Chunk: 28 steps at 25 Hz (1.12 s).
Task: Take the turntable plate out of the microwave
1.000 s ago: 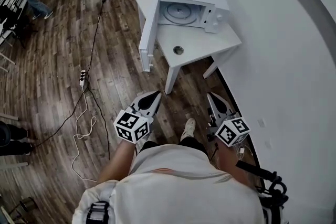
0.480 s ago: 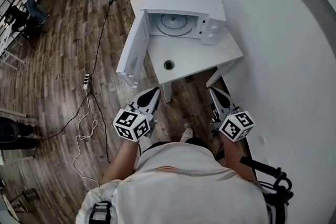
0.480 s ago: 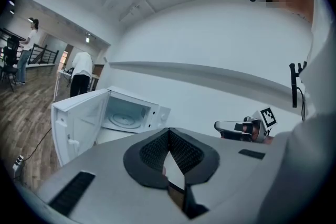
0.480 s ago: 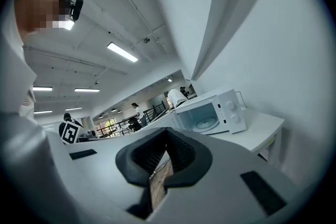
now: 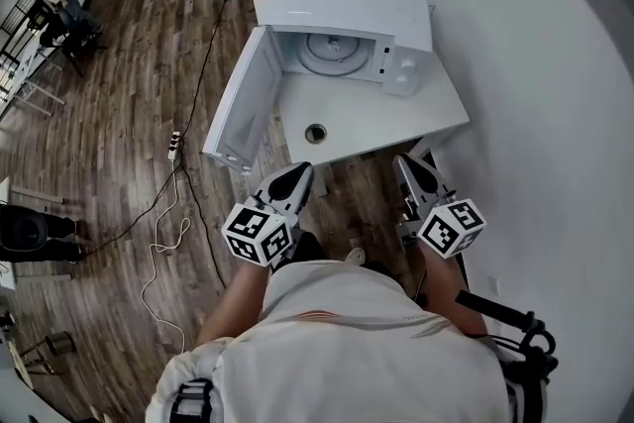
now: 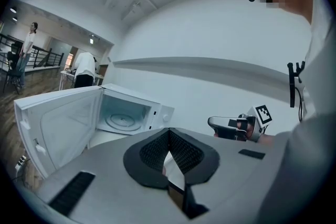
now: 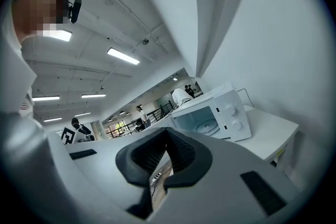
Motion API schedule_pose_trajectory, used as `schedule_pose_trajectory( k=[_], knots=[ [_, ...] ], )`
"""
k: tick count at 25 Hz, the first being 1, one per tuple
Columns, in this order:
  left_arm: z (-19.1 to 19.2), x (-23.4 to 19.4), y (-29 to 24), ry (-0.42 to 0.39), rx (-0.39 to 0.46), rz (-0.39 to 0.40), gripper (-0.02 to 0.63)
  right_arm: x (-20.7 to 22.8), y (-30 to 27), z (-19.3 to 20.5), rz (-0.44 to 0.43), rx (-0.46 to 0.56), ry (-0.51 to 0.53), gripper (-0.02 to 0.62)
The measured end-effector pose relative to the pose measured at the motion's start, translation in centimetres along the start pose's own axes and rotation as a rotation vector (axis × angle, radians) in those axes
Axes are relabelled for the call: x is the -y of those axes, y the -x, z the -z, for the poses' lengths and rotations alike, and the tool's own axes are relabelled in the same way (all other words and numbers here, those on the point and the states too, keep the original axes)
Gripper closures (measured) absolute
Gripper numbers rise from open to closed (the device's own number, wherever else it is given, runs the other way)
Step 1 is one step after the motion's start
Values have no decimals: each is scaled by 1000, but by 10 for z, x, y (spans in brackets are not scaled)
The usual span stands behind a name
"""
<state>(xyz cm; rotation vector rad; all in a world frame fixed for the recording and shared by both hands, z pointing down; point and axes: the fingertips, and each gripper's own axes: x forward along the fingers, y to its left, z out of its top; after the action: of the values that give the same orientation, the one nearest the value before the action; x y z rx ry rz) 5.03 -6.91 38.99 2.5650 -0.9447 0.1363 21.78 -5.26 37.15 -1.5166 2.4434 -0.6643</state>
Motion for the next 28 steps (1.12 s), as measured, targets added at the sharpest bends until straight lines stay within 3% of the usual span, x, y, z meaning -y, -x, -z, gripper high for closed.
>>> schedule_pose_trajectory(
  k=[12, 18, 24, 28],
  knots=[
    [-56, -75, -77, -22, 80, -23, 597, 25, -93, -21, 29, -33, 18, 592],
    [-85, -99, -107, -29, 96, 14, 597, 15, -147, -43, 42, -8, 51, 592],
    [-81, -119, -120, 20, 85, 26, 597, 28, -169, -42, 85, -21, 35, 592],
    [-64, -116, -129, 62, 68, 13, 597, 38, -171, -28, 56, -53, 1, 592]
  ],
)
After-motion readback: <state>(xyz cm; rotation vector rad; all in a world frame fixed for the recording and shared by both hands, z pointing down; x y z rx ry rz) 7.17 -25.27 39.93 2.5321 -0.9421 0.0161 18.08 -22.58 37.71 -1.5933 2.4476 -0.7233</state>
